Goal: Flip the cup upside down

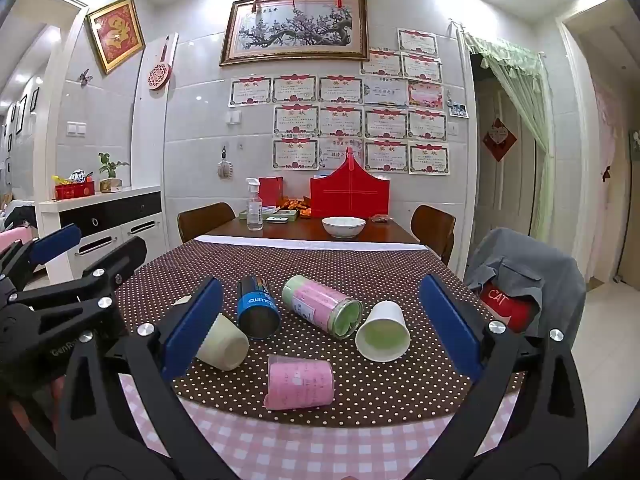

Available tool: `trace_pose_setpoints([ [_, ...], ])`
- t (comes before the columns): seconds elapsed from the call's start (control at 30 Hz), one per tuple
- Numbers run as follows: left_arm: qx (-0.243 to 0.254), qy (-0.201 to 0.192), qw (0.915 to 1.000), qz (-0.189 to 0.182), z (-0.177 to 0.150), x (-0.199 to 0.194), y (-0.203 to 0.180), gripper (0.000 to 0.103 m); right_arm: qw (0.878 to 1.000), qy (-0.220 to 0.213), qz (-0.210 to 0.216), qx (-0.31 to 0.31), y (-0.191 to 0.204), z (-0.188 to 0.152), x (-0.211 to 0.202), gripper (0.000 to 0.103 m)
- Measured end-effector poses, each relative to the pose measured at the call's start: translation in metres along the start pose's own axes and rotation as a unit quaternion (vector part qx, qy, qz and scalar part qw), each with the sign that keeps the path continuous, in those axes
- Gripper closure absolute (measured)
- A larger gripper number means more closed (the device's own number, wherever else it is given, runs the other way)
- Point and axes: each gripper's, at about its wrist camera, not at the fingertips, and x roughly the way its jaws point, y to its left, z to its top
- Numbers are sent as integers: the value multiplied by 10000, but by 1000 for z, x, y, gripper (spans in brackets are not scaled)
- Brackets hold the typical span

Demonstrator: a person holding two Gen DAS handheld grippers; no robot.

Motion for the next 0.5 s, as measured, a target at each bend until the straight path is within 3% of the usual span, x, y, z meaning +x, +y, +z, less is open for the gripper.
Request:
trace_pose_setpoints([
  [0.5,74,-55,9999,56,4,-3,-8,15,10000,9,-1,-1,0,0,-1,6],
])
